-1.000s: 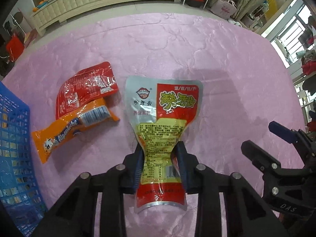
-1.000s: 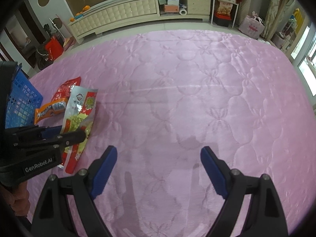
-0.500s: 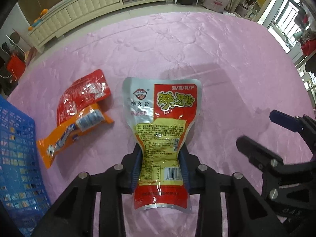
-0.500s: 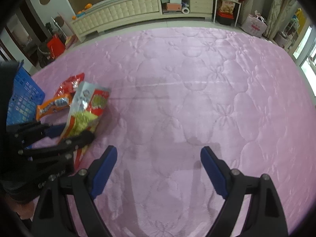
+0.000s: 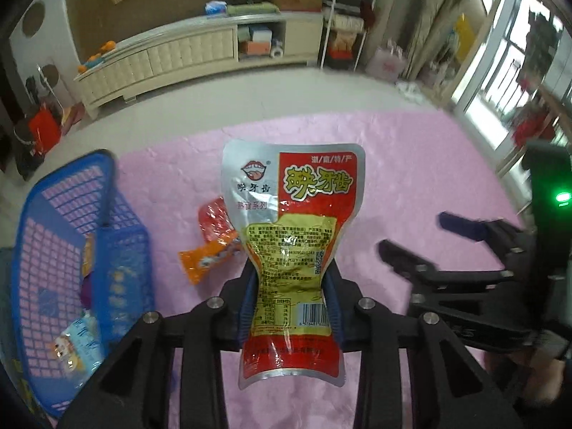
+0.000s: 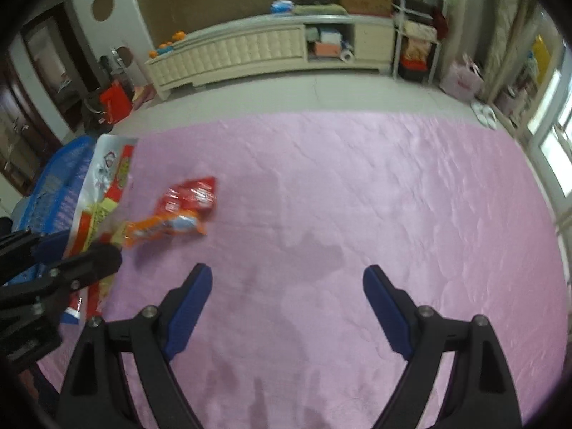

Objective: Organize snacks
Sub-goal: 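Carry the red-and-yellow pouch over the basket with the left gripper while the right gripper grasps the orange sausage stick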

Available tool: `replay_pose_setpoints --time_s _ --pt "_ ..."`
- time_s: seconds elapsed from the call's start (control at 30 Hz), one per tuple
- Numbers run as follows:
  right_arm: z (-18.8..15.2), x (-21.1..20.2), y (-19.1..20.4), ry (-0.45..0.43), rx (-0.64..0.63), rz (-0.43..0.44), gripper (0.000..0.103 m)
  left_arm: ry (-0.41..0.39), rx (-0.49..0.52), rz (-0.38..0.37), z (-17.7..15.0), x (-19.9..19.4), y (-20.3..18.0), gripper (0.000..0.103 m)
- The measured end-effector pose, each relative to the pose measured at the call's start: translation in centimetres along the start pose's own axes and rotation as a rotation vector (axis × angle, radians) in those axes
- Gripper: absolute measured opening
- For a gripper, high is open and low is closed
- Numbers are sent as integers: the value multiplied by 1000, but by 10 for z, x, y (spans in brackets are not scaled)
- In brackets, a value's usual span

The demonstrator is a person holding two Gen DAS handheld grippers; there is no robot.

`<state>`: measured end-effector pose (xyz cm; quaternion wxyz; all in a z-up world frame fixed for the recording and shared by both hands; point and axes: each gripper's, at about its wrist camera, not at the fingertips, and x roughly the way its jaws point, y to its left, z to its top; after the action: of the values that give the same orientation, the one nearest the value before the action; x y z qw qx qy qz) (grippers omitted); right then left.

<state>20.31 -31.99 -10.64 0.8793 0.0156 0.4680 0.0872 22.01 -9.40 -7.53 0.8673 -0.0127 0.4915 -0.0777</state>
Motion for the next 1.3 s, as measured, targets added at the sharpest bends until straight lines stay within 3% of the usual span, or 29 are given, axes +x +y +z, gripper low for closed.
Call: replay_pose_setpoints --time_s 0.2,0.5,0.83,1.2,1.3 --pt "20 -11 44 -4 -59 31 89 -76 -30 -28 -7 -52 38 32" --pt "24 2 103 11 -214 5 89 -98 -115 74 -30 -85 107 32" --pt "12 37 144 73 -436 20 89 -6 -239 97 -35 -54 147 33" --pt "-5 104 170 134 -719 -91 89 82 -276 98 -42 -16 168 34" --pt "-2 115 172 145 -749 -79 89 86 -257 107 -40 -9 168 34"
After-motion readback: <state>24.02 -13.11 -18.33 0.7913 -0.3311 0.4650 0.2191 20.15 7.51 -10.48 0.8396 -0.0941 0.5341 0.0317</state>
